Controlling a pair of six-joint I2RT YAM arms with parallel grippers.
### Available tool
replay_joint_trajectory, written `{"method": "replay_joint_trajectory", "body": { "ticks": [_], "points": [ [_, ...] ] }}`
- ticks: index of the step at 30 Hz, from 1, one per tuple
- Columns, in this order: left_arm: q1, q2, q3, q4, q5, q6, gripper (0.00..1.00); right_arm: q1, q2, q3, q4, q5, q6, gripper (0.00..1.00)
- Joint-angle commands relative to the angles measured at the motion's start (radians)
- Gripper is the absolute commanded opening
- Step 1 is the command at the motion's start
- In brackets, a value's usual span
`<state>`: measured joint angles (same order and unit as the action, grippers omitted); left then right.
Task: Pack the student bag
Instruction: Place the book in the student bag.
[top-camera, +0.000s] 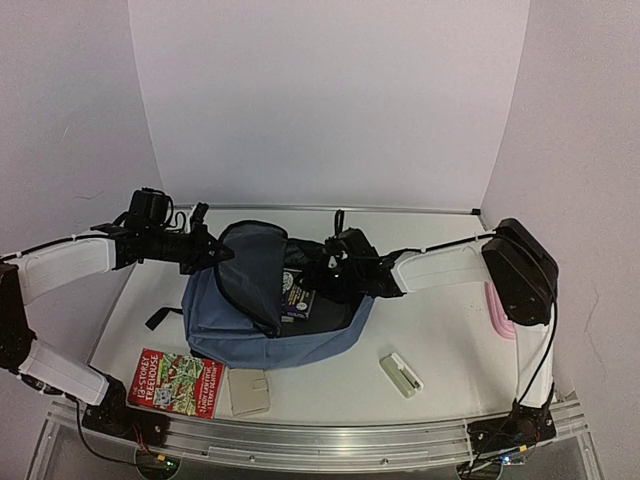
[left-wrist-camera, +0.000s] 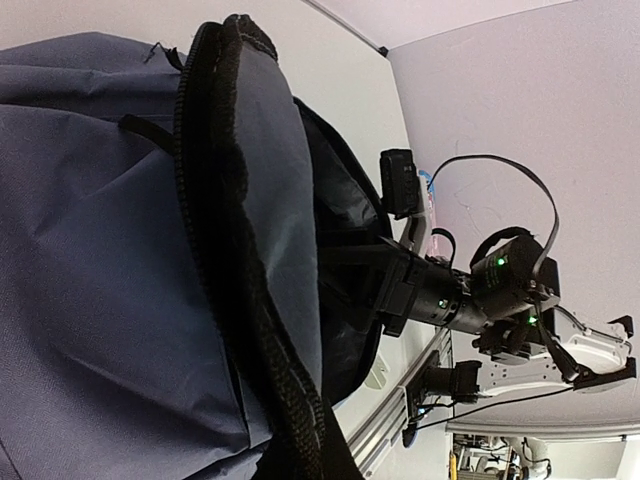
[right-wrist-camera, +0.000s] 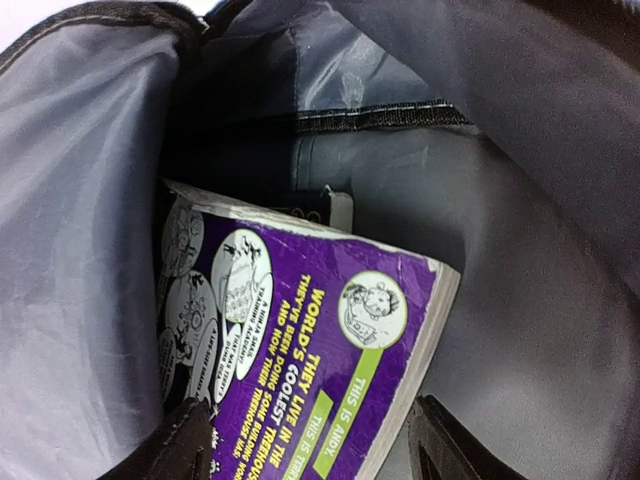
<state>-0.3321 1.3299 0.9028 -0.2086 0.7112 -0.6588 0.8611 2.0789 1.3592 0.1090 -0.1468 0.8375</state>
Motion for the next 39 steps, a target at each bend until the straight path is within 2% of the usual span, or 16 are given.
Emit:
{"method": "replay_joint_trajectory", "body": {
  "ticks": [1,4,9,15,29,36,39],
  "points": [
    [0.003,0.017,0.015,-0.001,-0.008,-0.018,0.0,0.011,-0.047,-0.023,-0.02,0.032,0.014,0.65],
    [0.004,0.016,0.012,0.001,-0.009,-0.019,0.0,0.012,-0.035,-0.021,-0.026,0.026,0.027,0.59],
    [0.005,0.009,0.013,-0.003,-0.014,-0.015,0.0,0.02,-0.003,0.008,-0.025,-0.013,0.014,0.4],
    [0.011,0.006,0.004,-0.012,-0.028,-0.015,0.0,0.038,0.041,0.073,-0.015,-0.04,-0.016,0.33],
    [0.039,0.059,-0.048,0.03,-0.03,-0.042,0.0,0.075,0.14,0.222,0.009,-0.092,-0.041,0.32],
    [0.047,0.088,-0.061,0.049,-0.036,-0.045,0.0,0.078,0.123,0.218,0.008,-0.076,-0.062,0.34],
    [0.05,0.105,-0.068,0.056,-0.048,-0.045,0.0,0.078,0.095,0.192,-0.002,-0.02,-0.055,0.39]
  ]
}}
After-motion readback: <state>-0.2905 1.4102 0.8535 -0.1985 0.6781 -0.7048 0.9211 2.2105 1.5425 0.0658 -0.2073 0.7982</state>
